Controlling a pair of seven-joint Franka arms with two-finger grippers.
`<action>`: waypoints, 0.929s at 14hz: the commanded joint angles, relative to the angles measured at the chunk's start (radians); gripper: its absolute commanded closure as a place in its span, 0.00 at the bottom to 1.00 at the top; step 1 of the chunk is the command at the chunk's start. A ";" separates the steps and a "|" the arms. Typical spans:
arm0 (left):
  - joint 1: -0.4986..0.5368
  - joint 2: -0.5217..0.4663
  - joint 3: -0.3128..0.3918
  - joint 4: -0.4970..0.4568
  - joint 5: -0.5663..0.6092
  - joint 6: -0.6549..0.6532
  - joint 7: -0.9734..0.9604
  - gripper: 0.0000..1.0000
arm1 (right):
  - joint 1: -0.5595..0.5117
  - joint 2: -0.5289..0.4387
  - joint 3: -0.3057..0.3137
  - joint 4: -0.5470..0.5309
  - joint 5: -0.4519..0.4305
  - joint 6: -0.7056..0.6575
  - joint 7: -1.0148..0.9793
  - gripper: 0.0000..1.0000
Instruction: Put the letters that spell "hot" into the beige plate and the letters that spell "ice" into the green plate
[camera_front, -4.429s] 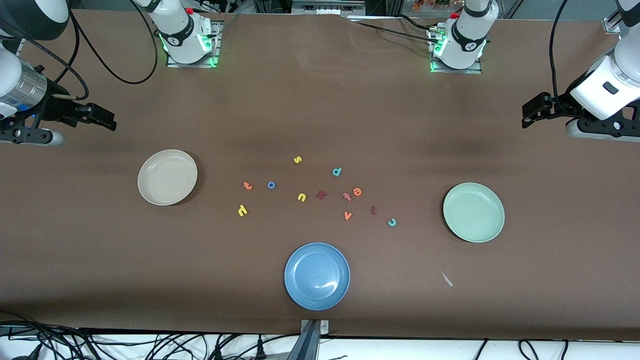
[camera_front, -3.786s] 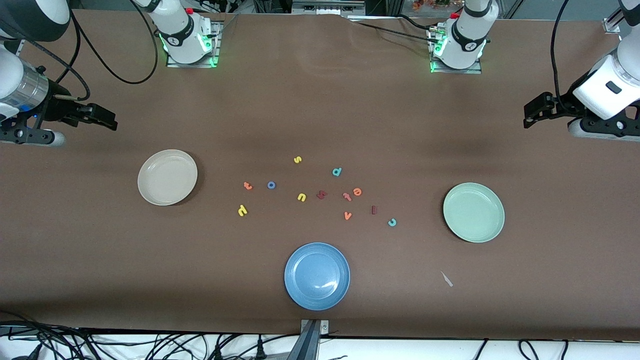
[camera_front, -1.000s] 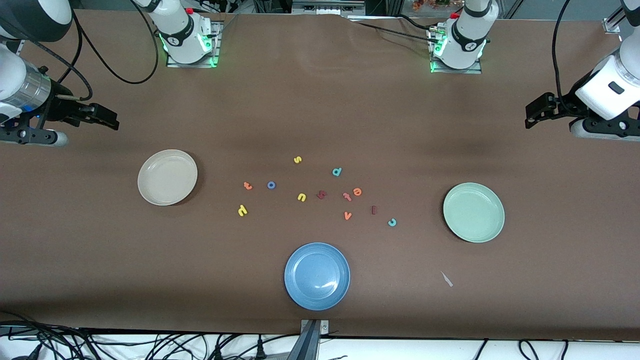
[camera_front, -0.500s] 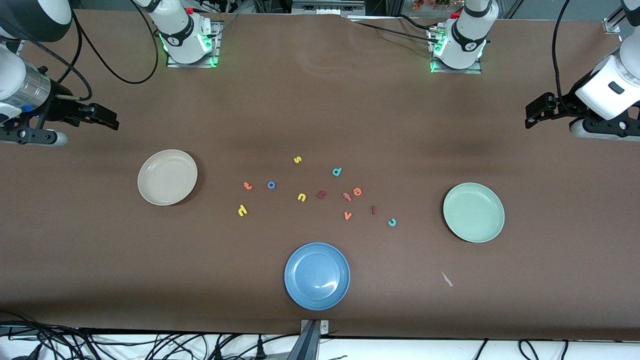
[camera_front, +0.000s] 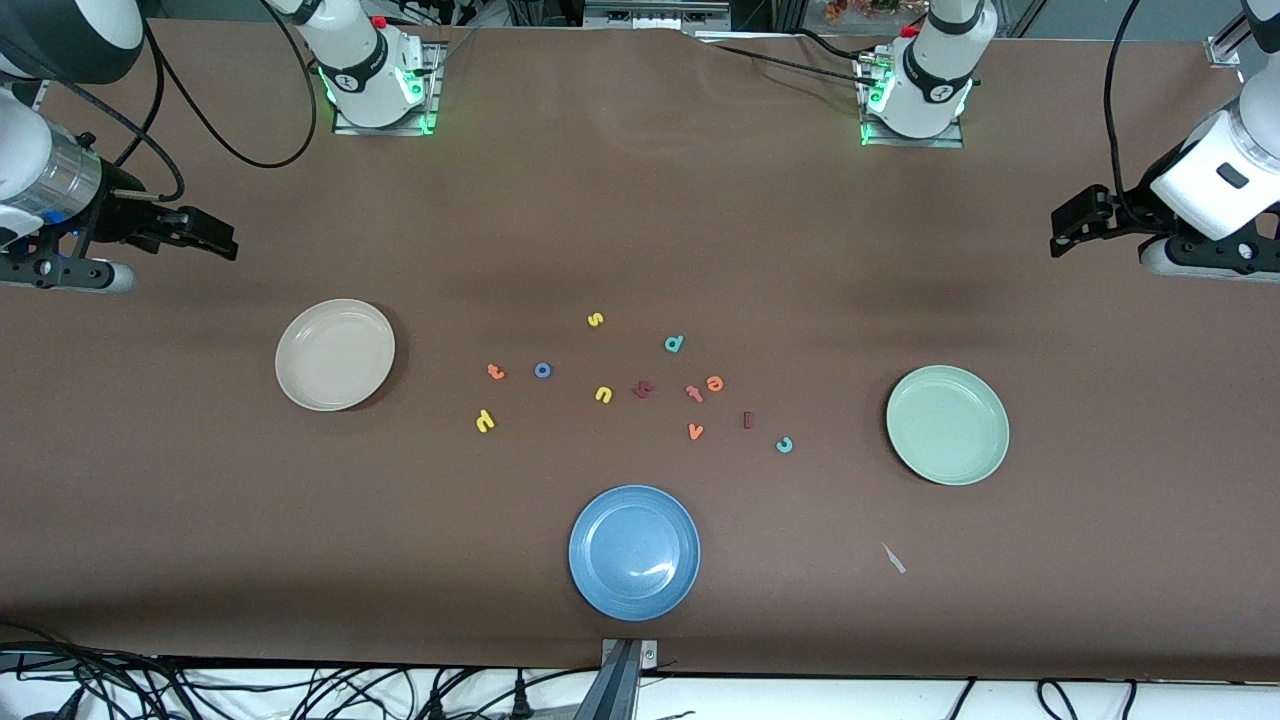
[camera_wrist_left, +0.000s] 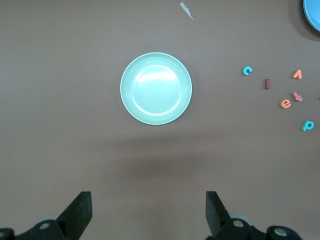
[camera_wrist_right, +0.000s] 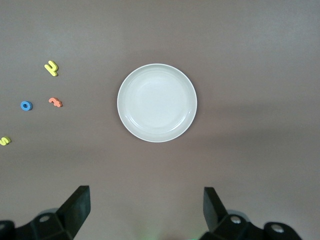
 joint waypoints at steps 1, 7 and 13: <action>0.004 0.000 0.001 0.018 -0.021 -0.019 0.010 0.00 | 0.004 -0.004 -0.005 -0.001 -0.011 -0.008 -0.010 0.00; 0.004 0.000 0.001 0.018 -0.021 -0.019 0.009 0.00 | 0.004 -0.004 -0.005 -0.002 -0.011 -0.008 -0.004 0.00; 0.004 0.000 0.001 0.018 -0.021 -0.019 0.009 0.00 | 0.004 -0.004 -0.005 -0.001 -0.011 -0.008 -0.001 0.00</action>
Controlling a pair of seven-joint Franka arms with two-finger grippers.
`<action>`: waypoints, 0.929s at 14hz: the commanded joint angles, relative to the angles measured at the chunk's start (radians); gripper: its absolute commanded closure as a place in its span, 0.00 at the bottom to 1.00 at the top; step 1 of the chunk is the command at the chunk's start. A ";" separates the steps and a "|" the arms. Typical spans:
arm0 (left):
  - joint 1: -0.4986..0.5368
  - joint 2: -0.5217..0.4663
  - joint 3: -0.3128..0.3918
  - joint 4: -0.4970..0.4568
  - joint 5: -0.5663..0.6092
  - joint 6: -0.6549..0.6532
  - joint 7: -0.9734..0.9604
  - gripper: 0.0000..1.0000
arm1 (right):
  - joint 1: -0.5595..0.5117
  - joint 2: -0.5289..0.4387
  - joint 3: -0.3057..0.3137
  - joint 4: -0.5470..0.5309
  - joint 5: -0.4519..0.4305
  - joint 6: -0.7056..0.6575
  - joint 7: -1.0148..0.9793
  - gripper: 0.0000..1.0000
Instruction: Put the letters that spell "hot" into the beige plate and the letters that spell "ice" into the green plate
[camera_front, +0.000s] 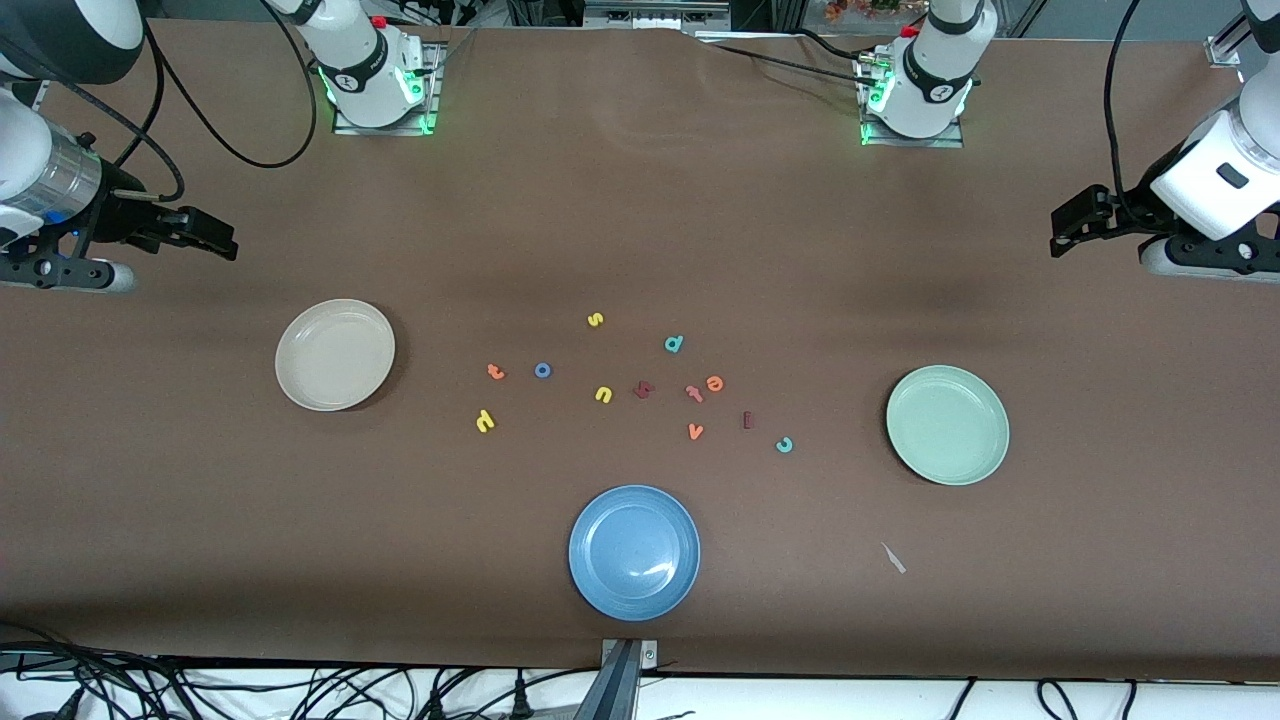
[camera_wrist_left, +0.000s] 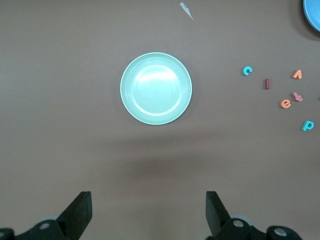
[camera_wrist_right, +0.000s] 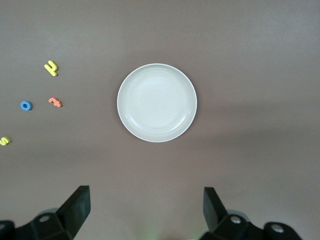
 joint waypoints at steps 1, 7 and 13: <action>0.004 0.000 -0.001 0.018 -0.021 -0.019 0.009 0.00 | 0.004 -0.004 -0.005 0.000 -0.011 -0.008 0.001 0.00; 0.005 0.000 0.001 0.018 -0.021 -0.021 0.010 0.00 | 0.004 -0.004 -0.003 0.000 -0.009 -0.024 0.002 0.00; 0.004 0.000 0.001 0.017 -0.021 -0.024 0.010 0.00 | 0.004 -0.004 -0.003 0.000 -0.009 -0.021 0.002 0.00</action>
